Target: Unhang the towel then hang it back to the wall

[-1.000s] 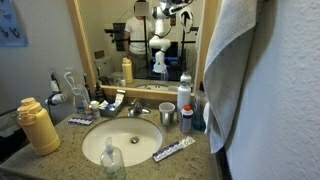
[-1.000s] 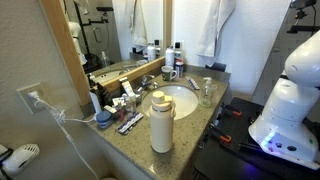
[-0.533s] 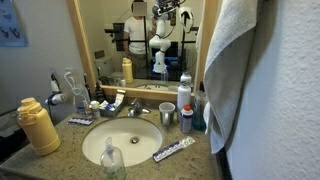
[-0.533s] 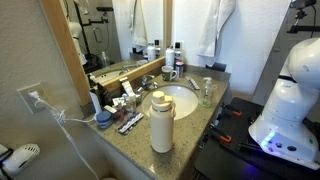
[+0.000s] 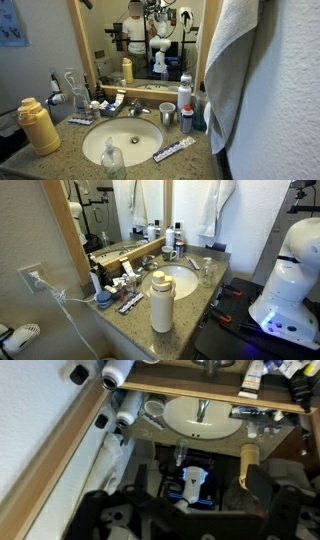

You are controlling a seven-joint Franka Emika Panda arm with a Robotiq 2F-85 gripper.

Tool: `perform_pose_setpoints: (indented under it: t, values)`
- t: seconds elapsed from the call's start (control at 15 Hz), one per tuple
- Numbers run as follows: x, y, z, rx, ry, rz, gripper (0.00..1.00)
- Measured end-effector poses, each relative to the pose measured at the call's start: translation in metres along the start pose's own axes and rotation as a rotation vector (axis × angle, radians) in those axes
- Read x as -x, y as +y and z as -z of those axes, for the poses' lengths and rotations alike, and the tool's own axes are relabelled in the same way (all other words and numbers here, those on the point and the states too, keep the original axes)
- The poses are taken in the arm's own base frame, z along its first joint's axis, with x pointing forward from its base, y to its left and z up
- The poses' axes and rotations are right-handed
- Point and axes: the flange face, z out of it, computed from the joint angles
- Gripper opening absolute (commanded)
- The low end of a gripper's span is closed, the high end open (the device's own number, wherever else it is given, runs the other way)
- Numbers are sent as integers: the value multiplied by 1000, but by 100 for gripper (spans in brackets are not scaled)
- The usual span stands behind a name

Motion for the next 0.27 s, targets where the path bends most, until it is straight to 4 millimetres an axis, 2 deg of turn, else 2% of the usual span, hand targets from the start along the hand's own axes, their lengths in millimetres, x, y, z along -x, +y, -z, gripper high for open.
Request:
perform_pose_setpoints:
  t: [0.27]
  values:
    - [6, -20, -1, -86, -80, 52, 100]
